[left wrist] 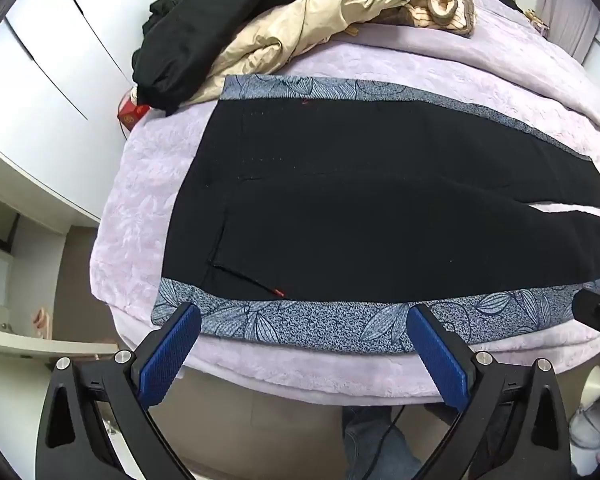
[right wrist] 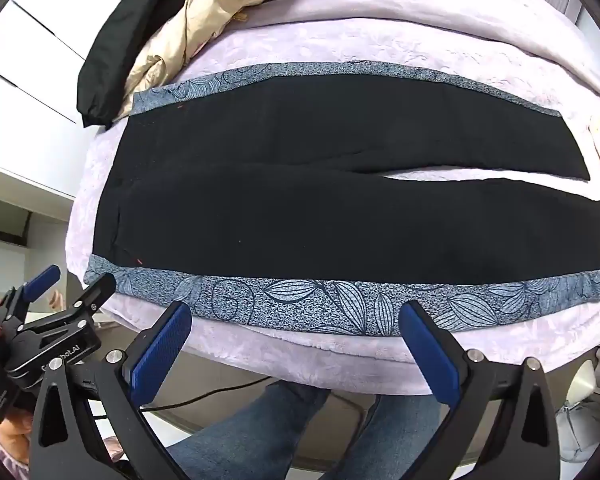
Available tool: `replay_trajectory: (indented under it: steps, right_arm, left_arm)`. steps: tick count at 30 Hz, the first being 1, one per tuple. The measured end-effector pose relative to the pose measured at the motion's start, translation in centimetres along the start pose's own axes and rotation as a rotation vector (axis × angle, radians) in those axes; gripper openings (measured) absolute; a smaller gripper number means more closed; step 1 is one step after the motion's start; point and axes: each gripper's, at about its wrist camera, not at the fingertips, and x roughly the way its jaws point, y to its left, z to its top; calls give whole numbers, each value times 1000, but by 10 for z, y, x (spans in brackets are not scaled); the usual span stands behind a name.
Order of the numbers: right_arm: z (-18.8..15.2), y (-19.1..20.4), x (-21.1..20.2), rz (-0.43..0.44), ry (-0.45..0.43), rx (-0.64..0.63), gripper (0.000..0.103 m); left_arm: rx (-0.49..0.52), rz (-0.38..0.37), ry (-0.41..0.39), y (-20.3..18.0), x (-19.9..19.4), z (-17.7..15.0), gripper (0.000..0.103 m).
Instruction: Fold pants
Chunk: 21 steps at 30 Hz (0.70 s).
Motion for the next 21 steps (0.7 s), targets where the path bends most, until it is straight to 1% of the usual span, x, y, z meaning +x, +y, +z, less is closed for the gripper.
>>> replay_trajectory:
  steps: [1, 2, 3, 4, 5, 6, 7, 8, 10, 13, 16, 21]
  right_arm:
    - [1, 2, 2, 1, 8, -2, 103]
    - [1, 4, 4, 6, 17, -5, 103]
    - [2, 7, 6, 11, 28, -9, 103]
    - [2, 7, -1, 56, 24, -2, 103]
    - [4, 9, -1, 46, 28, -6, 103]
    - [-3, 9, 0, 41, 9, -12, 103]
    - [-2, 10, 0, 30, 10, -13, 103]
    - [-2, 11, -1, 22, 10, -11, 103]
    - [0, 12, 1, 28, 18, -5, 103]
    - [0, 11, 1, 25, 22, 0, 103]
    - [0, 11, 0, 19, 22, -2, 103]
    - [-2, 16, 0, 0, 29, 2, 103]
  left_arm:
    - [-9, -23, -1, 5, 2, -4, 103]
    - [-13, -21, 21, 5, 4, 0, 103]
    - [-13, -14, 17, 6, 4, -1, 103]
    - [-26, -12, 8, 5, 6, -5, 103]
    - [-30, -11, 9, 6, 7, -7, 103]
    - [-39, -10, 19, 7, 10, -7, 103]
    - [-36, -11, 16, 7, 9, -9, 103]
    - [-39, -12, 23, 7, 9, -4, 103]
    - [-45, -2, 9, 9, 5, 0, 103]
    - [-55, -8, 1, 12, 2, 1, 103]
    - [-58, -44, 19, 12, 4, 0, 103]
    - [-47, -32, 6, 11, 1, 0, 103]
